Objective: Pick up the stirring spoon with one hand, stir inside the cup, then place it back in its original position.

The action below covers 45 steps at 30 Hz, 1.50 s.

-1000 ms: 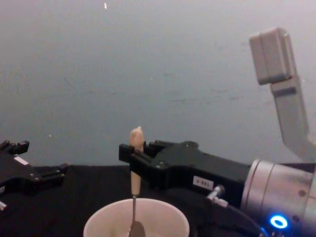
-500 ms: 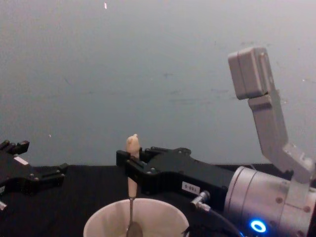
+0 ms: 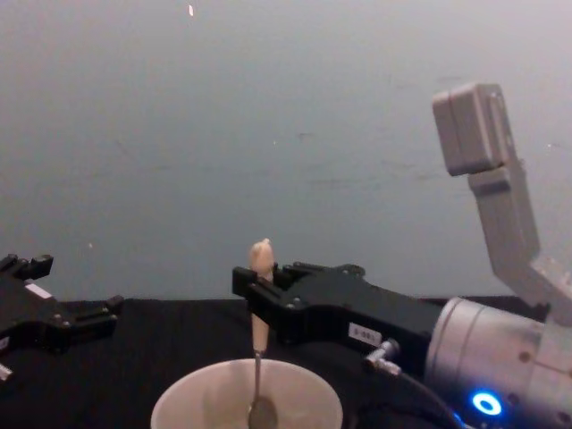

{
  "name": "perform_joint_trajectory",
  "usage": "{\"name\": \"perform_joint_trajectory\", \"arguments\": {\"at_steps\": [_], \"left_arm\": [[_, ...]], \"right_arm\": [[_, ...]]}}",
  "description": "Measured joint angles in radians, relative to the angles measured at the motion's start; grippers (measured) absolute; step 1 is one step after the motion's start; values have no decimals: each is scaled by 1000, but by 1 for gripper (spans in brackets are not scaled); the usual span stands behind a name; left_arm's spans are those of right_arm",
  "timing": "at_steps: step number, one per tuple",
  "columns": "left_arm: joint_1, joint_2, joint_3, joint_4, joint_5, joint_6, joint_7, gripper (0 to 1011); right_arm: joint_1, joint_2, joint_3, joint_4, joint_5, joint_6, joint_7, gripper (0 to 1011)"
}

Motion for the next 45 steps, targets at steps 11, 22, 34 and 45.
{"name": "perform_joint_trajectory", "arguments": {"at_steps": [11,22,34,45], "left_arm": [[0,0,0,0,0,0,0,1001],[0,0,0,0,0,0,0,1001],[0,0,0,0,0,0,0,1001],[0,0,0,0,0,0,0,1001]], "right_arm": [[-50,50,11,-77,24,23,22,213],[-85,83,1,-138,44,35,40,214],[-71,64,-36,-128,40,43,42,214],[-17,4,-45,-48,12,34,4,213]]}}
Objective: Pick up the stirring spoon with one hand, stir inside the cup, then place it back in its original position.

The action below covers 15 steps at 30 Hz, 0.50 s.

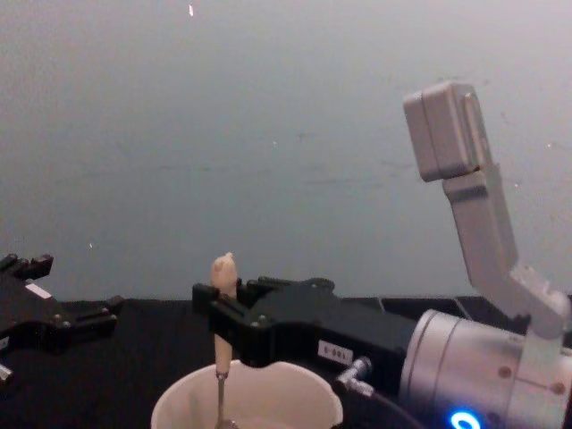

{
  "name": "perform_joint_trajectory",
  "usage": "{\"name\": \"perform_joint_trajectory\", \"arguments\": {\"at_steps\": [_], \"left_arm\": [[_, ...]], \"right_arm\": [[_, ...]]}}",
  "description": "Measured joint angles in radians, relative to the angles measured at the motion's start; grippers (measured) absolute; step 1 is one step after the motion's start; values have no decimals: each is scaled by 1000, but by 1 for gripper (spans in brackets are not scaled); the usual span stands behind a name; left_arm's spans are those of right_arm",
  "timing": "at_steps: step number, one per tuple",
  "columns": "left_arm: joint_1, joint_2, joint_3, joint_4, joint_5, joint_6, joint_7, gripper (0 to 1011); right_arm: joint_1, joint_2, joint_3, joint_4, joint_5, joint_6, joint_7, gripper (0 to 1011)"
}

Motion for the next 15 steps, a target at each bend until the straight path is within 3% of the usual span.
{"name": "perform_joint_trajectory", "arguments": {"at_steps": [15], "left_arm": [[0,0,0,0,0,0,0,1001]], "right_arm": [[18,-14,39,35,-17,-13,-27,214]]}}
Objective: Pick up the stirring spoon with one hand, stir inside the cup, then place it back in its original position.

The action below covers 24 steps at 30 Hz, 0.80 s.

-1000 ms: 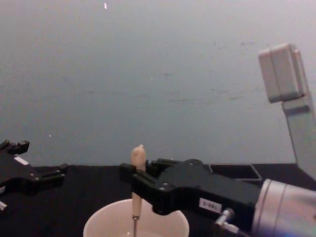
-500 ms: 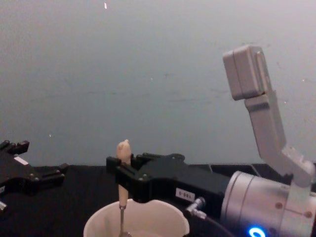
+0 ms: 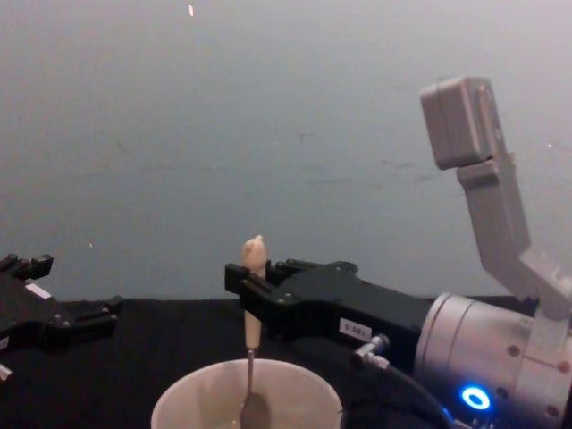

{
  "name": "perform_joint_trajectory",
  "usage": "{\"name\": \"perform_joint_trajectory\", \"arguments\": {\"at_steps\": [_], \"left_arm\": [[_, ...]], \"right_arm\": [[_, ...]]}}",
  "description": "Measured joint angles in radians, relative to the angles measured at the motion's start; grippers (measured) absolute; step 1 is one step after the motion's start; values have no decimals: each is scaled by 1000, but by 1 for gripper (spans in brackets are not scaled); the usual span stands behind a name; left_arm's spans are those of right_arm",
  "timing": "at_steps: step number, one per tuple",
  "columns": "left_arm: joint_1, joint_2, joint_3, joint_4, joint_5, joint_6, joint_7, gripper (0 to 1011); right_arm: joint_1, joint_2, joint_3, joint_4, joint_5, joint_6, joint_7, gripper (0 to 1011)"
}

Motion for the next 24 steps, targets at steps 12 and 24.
{"name": "perform_joint_trajectory", "arguments": {"at_steps": [12,24], "left_arm": [[0,0,0,0,0,0,0,1001],[0,0,0,0,0,0,0,1001]], "right_arm": [[-40,42,24,-63,10,10,10,213],[-90,86,24,-128,21,27,25,214]]}}
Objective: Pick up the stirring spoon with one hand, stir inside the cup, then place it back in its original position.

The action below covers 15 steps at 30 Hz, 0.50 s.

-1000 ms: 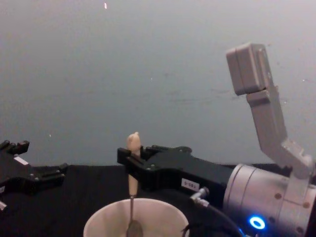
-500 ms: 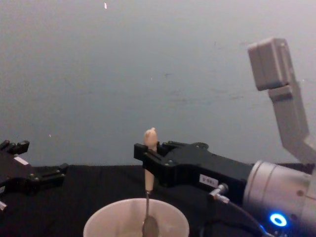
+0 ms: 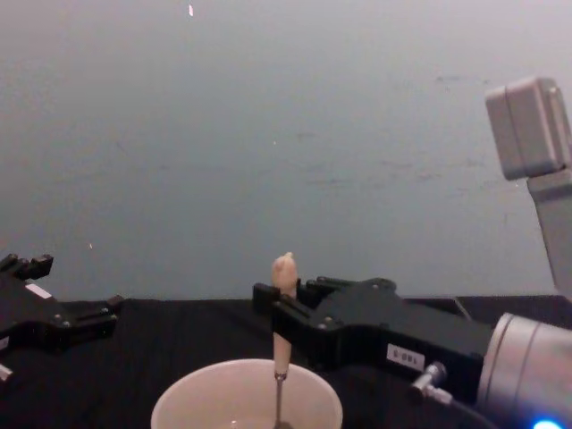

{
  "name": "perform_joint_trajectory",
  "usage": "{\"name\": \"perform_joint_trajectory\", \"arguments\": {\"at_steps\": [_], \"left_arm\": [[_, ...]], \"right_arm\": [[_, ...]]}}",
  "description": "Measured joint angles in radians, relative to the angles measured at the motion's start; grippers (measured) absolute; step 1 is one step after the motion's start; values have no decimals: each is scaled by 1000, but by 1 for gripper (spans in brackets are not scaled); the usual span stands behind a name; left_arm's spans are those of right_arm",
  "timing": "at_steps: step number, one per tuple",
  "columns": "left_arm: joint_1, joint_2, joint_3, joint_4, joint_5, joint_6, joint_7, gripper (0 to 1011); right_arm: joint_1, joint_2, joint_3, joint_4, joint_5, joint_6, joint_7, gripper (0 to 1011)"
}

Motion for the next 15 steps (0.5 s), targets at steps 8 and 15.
{"name": "perform_joint_trajectory", "arguments": {"at_steps": [8,15], "left_arm": [[0,0,0,0,0,0,0,1001],[0,0,0,0,0,0,0,1001]], "right_arm": [[-19,13,-18,-43,18,8,24,214],[-9,3,-46,-43,22,11,32,214]]}}
